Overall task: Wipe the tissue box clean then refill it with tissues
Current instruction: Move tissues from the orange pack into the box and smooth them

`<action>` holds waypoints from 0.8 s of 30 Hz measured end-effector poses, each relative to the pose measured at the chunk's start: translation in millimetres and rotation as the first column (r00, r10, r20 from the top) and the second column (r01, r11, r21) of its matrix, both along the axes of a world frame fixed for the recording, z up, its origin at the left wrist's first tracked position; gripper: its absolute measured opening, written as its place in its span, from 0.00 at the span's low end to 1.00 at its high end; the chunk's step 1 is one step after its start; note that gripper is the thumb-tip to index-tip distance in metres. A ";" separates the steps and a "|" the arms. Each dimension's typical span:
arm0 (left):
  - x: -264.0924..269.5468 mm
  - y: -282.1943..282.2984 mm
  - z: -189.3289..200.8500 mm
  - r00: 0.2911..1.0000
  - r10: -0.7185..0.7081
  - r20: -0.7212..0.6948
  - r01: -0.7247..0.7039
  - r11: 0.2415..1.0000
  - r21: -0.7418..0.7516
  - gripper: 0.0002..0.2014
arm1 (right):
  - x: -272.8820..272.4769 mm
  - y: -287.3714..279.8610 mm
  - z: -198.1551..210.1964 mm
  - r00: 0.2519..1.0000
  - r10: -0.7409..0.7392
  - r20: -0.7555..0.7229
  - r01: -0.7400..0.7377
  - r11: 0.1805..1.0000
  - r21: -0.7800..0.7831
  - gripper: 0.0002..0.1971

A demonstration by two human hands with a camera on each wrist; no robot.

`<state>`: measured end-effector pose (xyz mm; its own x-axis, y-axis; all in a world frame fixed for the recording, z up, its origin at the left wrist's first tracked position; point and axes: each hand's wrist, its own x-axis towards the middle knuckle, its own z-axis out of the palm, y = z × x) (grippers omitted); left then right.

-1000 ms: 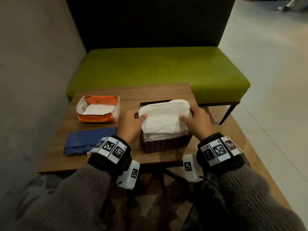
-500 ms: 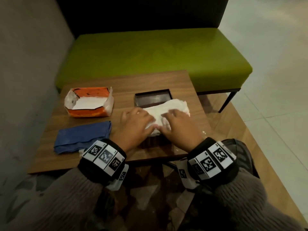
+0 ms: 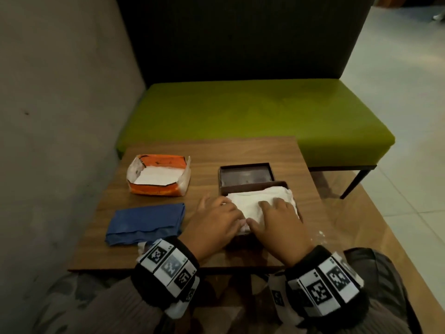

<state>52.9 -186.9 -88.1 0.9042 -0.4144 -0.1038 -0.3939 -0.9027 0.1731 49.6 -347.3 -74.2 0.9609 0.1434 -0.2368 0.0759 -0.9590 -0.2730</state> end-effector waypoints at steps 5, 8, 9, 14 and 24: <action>1.6 0.2 -11.2 0.996 0.028 0.079 -0.030 0.999 0.029 0.20 | 8.9 2.4 -6.9 0.986 -0.063 -0.154 0.063 0.998 -0.006 0.32; 3.2 2.8 -16.3 0.992 0.020 0.128 -0.021 1.000 0.004 0.30 | 21.3 0.1 -4.1 0.973 -0.059 -0.222 0.063 0.998 0.011 0.33; 2.7 3.8 -18.2 0.990 0.020 0.139 -0.018 1.000 -0.019 0.30 | 22.9 -0.6 -2.5 0.974 -0.059 -0.219 0.065 0.998 0.021 0.32; 5.1 25.7 -6.0 0.951 0.260 0.164 -0.177 0.899 -0.401 0.18 | 10.2 -0.5 5.0 0.999 0.009 -0.043 -0.006 0.998 0.056 0.29; 103.1 167.3 1.9 0.878 0.477 -0.036 -0.478 0.877 -0.043 0.17 | 13.6 3.8 -7.7 0.951 0.101 -0.291 -0.109 0.994 -0.010 0.34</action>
<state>156.0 -19.6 -86.3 0.9910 0.0622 -0.1185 0.0879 -0.9702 0.2259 63.2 -343.5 -81.9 0.8303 0.2298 -0.5078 0.0975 -0.9569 -0.2735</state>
